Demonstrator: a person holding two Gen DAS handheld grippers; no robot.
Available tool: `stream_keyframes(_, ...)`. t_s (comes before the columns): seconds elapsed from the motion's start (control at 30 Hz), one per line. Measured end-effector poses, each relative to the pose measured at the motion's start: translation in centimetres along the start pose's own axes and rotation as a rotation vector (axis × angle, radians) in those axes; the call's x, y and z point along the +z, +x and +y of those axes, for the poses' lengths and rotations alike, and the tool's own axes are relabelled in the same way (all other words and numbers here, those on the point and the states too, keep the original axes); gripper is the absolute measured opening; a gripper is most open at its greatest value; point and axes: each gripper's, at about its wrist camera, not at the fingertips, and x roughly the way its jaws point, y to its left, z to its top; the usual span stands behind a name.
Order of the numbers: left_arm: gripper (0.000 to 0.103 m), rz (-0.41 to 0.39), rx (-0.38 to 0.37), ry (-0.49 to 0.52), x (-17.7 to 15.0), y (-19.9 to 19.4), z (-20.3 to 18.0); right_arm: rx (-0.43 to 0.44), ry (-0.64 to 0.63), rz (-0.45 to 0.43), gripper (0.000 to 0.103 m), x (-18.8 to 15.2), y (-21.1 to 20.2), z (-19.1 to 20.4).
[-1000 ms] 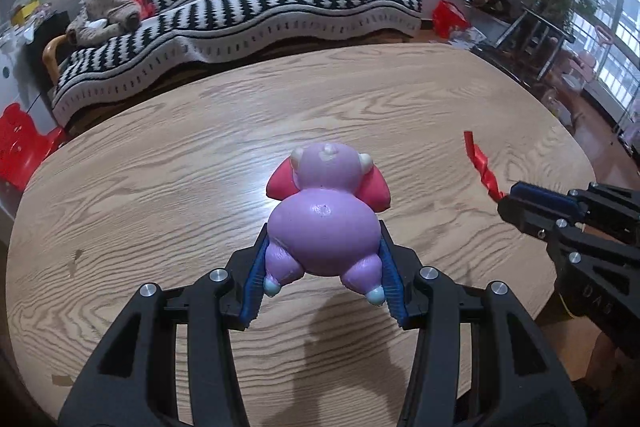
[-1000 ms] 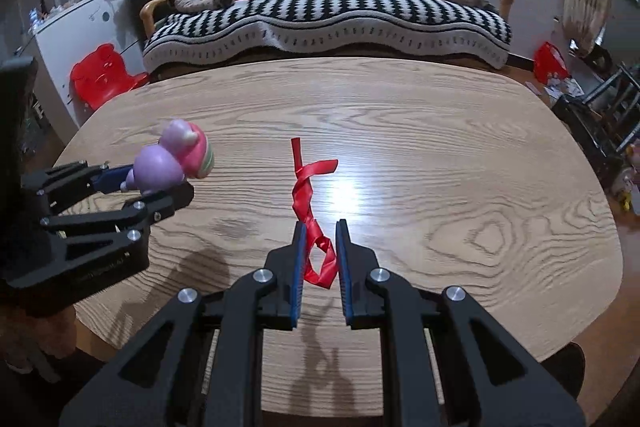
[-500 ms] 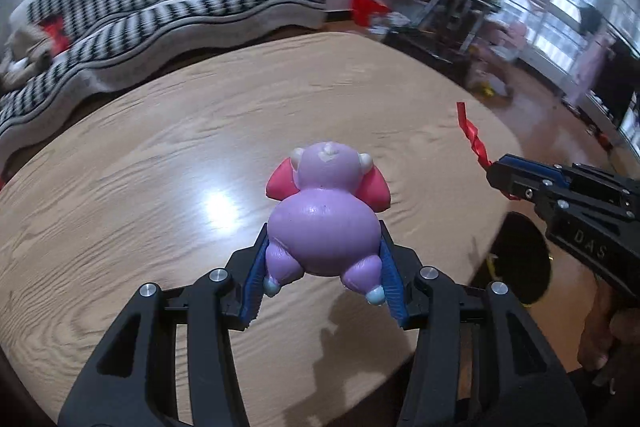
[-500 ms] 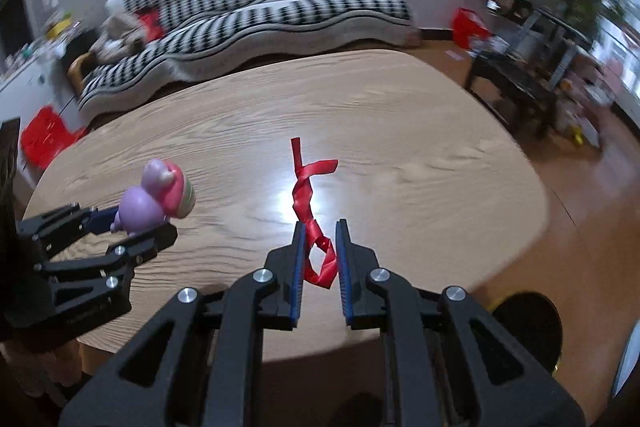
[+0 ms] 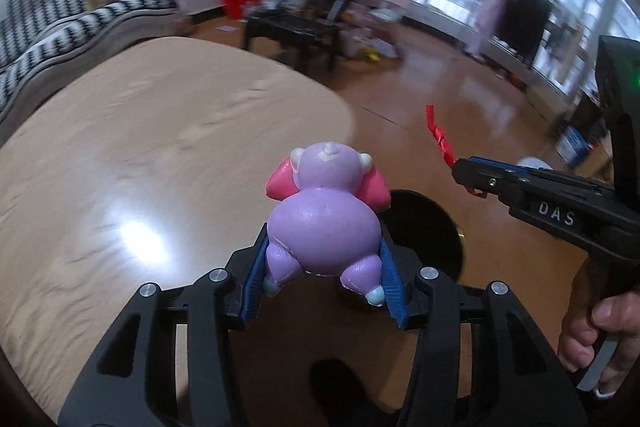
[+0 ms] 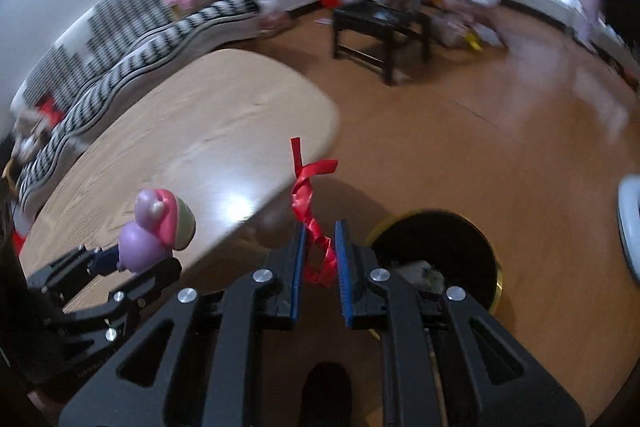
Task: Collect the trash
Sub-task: 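Carry the toy and red ribbon over the black bin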
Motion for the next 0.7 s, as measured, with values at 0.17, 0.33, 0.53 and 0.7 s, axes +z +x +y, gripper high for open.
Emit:
stream_keyframes(0.17, 0.048, 0.052, -0.068, 0.041, -0.2, 3.5, -3.7, -0.059, 0.083, 0.017, 0.015, -0.4, 0.0, -4.7)
stream_keyframes(0.33, 0.048, 0.087, -0.113, 0.064, 0.0, 5.8, -5.2, -0.091, 0.131, 0.027, 0.016, -0.6, 0.4, -7.5)
stream_keyframes(0.53, 0.048, 0.11, -0.126, 0.075, 0.5, 7.8, -6.5, -0.102, 0.152, 0.03, 0.016, -0.7, 0.4, -8.6)
stream_keyframes(0.7, 0.049, 0.116, -0.135, 0.082, 0.9, 8.4, -6.8, -0.114, 0.163, 0.032, 0.016, -0.5, 0.5, -9.2)
